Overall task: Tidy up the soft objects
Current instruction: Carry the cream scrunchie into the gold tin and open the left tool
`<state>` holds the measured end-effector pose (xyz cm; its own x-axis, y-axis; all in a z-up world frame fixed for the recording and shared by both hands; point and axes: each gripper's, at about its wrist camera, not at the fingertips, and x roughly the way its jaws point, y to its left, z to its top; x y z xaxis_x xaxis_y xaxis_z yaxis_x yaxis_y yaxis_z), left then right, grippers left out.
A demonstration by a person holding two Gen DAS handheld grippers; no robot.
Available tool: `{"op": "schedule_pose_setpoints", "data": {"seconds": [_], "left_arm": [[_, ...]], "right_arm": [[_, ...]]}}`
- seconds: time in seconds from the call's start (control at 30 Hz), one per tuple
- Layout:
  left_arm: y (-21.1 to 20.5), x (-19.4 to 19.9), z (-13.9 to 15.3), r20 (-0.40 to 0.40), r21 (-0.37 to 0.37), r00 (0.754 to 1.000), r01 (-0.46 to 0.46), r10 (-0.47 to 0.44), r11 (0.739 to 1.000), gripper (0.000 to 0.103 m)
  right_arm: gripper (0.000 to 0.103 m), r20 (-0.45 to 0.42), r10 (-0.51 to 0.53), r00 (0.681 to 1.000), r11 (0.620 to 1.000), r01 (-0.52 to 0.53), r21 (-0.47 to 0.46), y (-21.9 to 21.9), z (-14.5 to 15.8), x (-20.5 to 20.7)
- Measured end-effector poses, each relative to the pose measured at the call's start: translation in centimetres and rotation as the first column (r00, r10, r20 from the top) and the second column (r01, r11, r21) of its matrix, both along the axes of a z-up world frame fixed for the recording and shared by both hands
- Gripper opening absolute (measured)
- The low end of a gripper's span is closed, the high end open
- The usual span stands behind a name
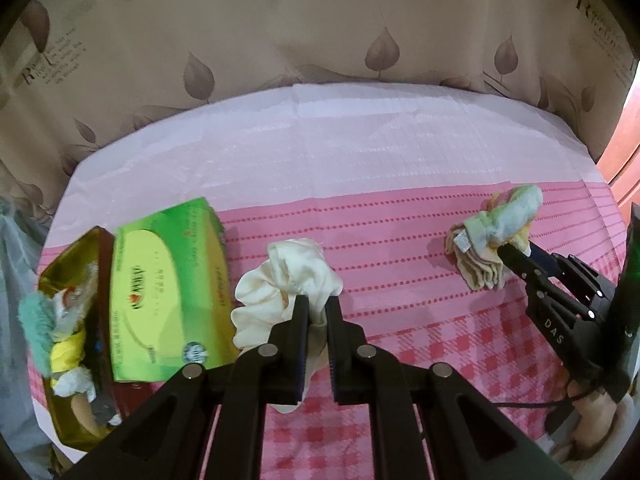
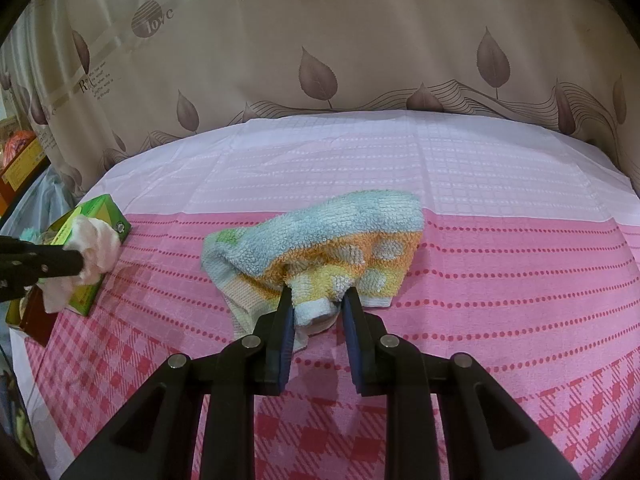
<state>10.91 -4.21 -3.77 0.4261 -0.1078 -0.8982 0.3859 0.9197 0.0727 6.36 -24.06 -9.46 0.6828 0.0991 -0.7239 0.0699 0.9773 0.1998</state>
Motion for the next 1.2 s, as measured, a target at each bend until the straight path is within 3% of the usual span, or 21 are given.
{"op": "schedule_pose_setpoints", "data": {"seconds": [0.7,1.2], "left_arm": [[10.3,-1.6,5.0,0.154,0.047,0.980,-0.134,0.126,0.990,0.008],[23.0,-1.2,3.6,0.132,0.036,0.925,-0.364,0.357,0.931,0.008]], "right_arm": [[0.022,-0.004,0.004,1.000,1.000,-0.004,-0.028,0.2,0.0,0.0],[0.022,-0.011,0.003,1.000,0.998,-0.004,-0.068,0.7,-0.1,0.2]]}}
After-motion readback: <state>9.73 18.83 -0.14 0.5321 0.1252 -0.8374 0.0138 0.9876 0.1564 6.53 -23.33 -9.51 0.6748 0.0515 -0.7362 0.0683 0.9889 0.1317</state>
